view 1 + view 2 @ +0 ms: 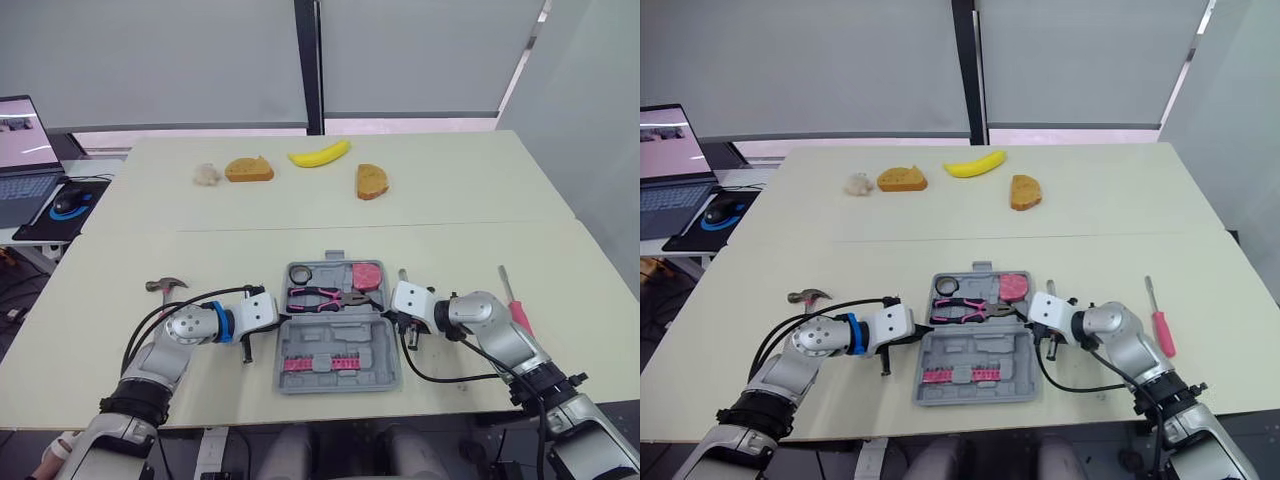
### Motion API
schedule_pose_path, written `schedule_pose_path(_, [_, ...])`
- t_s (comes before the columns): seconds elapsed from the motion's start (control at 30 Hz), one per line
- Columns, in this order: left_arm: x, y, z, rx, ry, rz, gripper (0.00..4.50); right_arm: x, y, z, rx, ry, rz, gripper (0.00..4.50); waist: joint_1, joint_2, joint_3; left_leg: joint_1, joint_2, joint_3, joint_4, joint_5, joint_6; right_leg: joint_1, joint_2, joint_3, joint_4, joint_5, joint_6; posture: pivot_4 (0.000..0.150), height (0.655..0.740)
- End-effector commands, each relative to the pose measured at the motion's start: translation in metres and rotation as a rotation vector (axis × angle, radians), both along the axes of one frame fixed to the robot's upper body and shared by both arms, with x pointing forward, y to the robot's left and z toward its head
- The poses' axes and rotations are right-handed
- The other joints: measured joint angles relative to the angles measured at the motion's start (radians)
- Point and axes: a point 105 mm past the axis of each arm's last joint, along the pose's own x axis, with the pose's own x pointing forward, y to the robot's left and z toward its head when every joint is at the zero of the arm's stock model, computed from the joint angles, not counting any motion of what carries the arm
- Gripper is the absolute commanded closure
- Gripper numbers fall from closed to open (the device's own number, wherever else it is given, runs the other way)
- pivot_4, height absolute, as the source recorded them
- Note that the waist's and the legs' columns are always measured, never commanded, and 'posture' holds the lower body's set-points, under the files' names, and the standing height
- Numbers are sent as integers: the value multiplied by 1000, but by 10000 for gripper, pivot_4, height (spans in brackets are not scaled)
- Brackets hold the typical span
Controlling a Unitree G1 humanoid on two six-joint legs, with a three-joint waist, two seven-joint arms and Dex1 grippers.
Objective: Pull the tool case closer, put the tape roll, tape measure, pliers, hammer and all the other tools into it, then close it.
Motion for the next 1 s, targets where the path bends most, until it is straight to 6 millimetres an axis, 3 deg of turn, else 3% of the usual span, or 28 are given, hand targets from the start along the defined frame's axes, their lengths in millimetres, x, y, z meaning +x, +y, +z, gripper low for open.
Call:
schedule_pose_path(0.03, [-1,-1,-4,8,8,-20,44626,0,-1,15,15,-30,15,45000,2,0,0,0,0,0,0,0,0,0,0,0,0,0,0,1500,7400])
schedule_pose_path(0.33, [-2,30,14,3,-16,26,44626,-7,-20,35,17,-73,-18,45000,-11,0,0,-2,1,0,0,0,0,-3,0,0,0,0,0,1500,7400])
schedule_pose_path(0.53, [-11,69,66,-224,-83,197,44626,-21,-54,79,129,-247,-155,45000,-10,0,0,-6,1,-1,-1,0,0,-6,0,0,-1,0,0,1500,7400])
schedule_pose_path(0.67, [-19,117,92,-382,-148,464,44626,-45,-95,97,188,-300,-349,45000,-6,0,0,-6,1,-2,-1,0,0,-3,0,0,-4,0,0,1500,7400])
schedule_pose_path(0.73, [-33,147,94,-427,-131,617,40844,-60,-121,101,192,-297,-465,45000,-5,0,0,-6,1,-2,-1,0,0,-3,0,0,-5,0,0,1500,7400])
schedule_pose_path(0.83, [-55,166,89,-435,-91,712,32395,-73,-144,104,179,-318,-560,45000,-6,0,0,-5,2,-1,-2,0,0,-2,0,0,-7,0,0,1500,7400])
schedule_pose_path(1.0, [-98,194,65,-442,10,889,16605,-96,-156,94,210,-296,-658,34481,-4,0,0,-3,4,-1,-3,0,0,0,0,-1,-7,0,0,1500,7400])
